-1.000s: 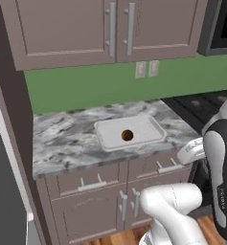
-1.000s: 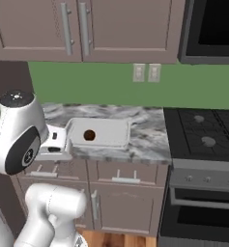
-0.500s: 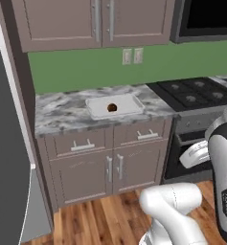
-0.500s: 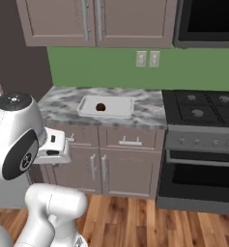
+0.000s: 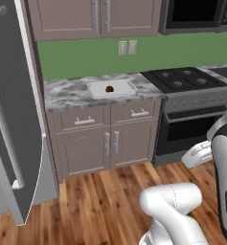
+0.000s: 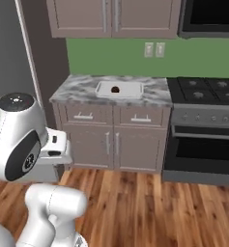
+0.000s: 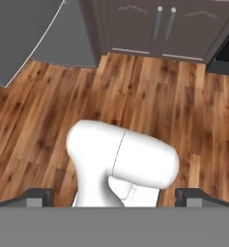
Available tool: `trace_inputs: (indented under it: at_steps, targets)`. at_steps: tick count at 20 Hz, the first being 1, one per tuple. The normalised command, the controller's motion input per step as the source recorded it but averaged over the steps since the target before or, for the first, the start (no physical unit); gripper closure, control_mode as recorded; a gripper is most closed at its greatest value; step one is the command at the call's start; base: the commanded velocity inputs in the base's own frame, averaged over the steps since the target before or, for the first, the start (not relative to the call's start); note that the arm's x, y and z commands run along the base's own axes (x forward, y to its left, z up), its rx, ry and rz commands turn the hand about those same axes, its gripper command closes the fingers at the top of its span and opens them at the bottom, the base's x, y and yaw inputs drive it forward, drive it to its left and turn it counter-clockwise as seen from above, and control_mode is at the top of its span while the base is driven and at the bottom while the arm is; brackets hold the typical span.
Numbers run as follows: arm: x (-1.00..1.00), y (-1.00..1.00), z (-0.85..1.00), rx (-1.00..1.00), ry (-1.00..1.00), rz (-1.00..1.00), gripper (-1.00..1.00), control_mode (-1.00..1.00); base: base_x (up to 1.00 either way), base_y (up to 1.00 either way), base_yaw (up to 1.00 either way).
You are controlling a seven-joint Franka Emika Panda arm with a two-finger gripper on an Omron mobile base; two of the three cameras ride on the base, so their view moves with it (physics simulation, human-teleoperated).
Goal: Pick the apple and orange from the fridge and place them inside the tupperware on the counter.
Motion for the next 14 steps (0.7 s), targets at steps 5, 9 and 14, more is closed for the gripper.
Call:
trace_inputs:
  at_steps: [5, 9, 14]
  targets:
    - [0.0, 0.0, 0.0, 0.0, 0.0, 0.0, -1.0, 1.0, -0.42, 0.97, 0.0]
    - [0.0, 0.0, 0.0, 0.0, 0.0, 0.0, -1.0, 1.0, -0.02, 1.0, 0.0]
    - [0.0, 0.0, 0.0, 0.0, 0.0, 0.0, -1.0, 1.0, 0.0, 1.0, -0.03]
